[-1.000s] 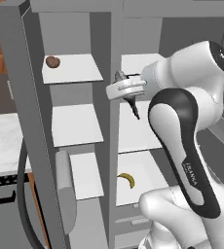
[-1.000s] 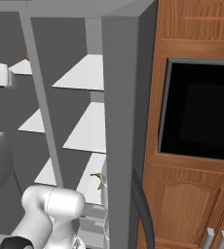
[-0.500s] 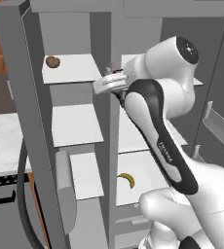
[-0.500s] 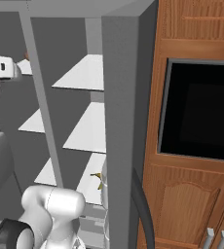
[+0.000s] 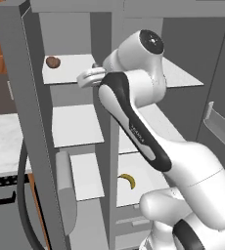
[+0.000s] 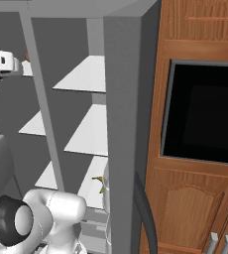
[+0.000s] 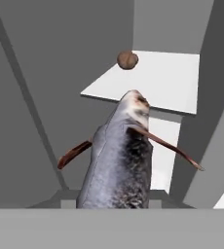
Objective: There's a fish in the fridge that needs to be moved to the freezer for freezing. Pick up the fish from the fridge, place it on any shelf in the freezer, and close the fridge and freezer doors when done.
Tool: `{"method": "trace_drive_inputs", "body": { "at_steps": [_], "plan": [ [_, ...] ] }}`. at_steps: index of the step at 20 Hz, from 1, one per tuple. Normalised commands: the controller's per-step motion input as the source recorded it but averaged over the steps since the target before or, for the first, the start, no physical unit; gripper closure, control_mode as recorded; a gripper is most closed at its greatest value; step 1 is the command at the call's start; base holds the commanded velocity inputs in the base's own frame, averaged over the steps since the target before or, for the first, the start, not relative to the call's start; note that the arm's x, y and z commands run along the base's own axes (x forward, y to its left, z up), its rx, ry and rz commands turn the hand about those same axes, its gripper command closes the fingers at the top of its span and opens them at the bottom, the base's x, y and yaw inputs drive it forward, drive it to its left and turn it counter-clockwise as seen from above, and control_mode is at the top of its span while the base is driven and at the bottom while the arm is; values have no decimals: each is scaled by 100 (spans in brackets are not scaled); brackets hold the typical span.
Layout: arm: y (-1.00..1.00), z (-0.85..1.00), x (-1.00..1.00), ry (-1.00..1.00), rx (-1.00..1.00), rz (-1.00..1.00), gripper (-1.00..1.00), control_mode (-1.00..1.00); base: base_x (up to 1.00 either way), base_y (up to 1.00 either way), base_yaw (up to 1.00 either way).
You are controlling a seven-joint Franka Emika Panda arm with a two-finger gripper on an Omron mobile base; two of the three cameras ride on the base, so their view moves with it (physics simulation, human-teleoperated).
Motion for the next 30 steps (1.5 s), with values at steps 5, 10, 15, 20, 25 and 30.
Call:
{"method": "trace_drive_inputs", "body": {
  "at_steps": [5,10,15,20,25,30],
  "plan": [
    [3,-1,55,5,-3,0,100,-100,0,0,0],
    [13,-10,42,0,-8,0,100,-100,0,0,0],
    [22,-14,46,0,-9,-1,100,-100,0,0,0],
    [24,-11,46,0,-9,-2,100,-100,0,0,0],
    [16,-10,48,2,-7,-2,100,-100,0,0,0],
    [19,-11,49,3,-7,-1,100,-100,0,0,0]
  ]
}}
